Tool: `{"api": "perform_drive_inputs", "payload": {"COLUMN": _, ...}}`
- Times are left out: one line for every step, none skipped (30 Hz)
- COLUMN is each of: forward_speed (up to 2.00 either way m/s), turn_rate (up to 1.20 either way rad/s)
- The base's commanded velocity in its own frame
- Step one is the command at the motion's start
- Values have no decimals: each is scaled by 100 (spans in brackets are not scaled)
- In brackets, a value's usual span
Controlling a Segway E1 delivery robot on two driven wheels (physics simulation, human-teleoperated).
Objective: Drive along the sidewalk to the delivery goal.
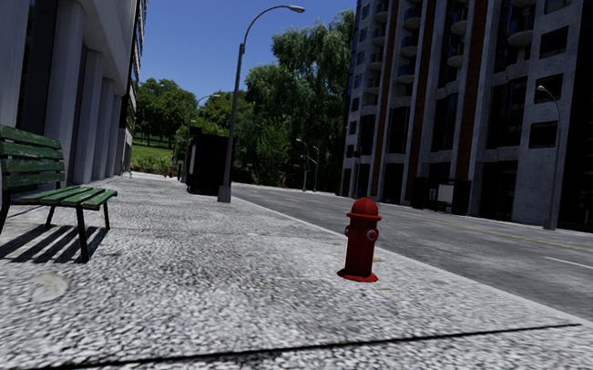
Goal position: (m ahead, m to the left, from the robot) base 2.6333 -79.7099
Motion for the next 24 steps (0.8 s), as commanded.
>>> {"api": "perform_drive_inputs", "payload": {"forward_speed": 0, "turn_rate": 0}}
{"api": "perform_drive_inputs", "payload": {"forward_speed": 0, "turn_rate": 0}}
{"api": "perform_drive_inputs", "payload": {"forward_speed": 0, "turn_rate": 0}}
{"api": "perform_drive_inputs", "payload": {"forward_speed": 0, "turn_rate": 0}}
{"api": "perform_drive_inputs", "payload": {"forward_speed": 0, "turn_rate": 0}}
{"api": "perform_drive_inputs", "payload": {"forward_speed": 0, "turn_rate": 0}}
{"api": "perform_drive_inputs", "payload": {"forward_speed": 0, "turn_rate": 0}}
{"api": "perform_drive_inputs", "payload": {"forward_speed": 0, "turn_rate": 0}}
{"api": "perform_drive_inputs", "payload": {"forward_speed": 0, "turn_rate": 0}}
{"api": "perform_drive_inputs", "payload": {"forward_speed": 0, "turn_rate": 0}}
{"api": "perform_drive_inputs", "payload": {"forward_speed": 0, "turn_rate": 0}}
{"api": "perform_drive_inputs", "payload": {"forward_speed": 0, "turn_rate": 0}}
{"api": "perform_drive_inputs", "payload": {"forward_speed": 0, "turn_rate": 0}}
{"api": "perform_drive_inputs", "payload": {"forward_speed": 0, "turn_rate": 0}}
{"api": "perform_drive_inputs", "payload": {"forward_speed": 0, "turn_rate": 0}}
{"api": "perform_drive_inputs", "payload": {"forward_speed": 0, "turn_rate": 0}}
{"api": "perform_drive_inputs", "payload": {"forward_speed": 0, "turn_rate": 0}}
{"api": "perform_drive_inputs", "payload": {"forward_speed": 0, "turn_rate": 0}}
{"api": "perform_drive_inputs", "payload": {"forward_speed": 0, "turn_rate": 0}}
{"api": "perform_drive_inputs", "payload": {"forward_speed": 0, "turn_rate": 0}}
{"api": "perform_drive_inputs", "payload": {"forward_speed": 0, "turn_rate": 0}}
{"api": "perform_drive_inputs", "payload": {"forward_speed": 0, "turn_rate": 0}}
{"api": "perform_drive_inputs", "payload": {"forward_speed": 0, "turn_rate": 0}}
{"api": "perform_drive_inputs", "payload": {"forward_speed": 0, "turn_rate": 0}}
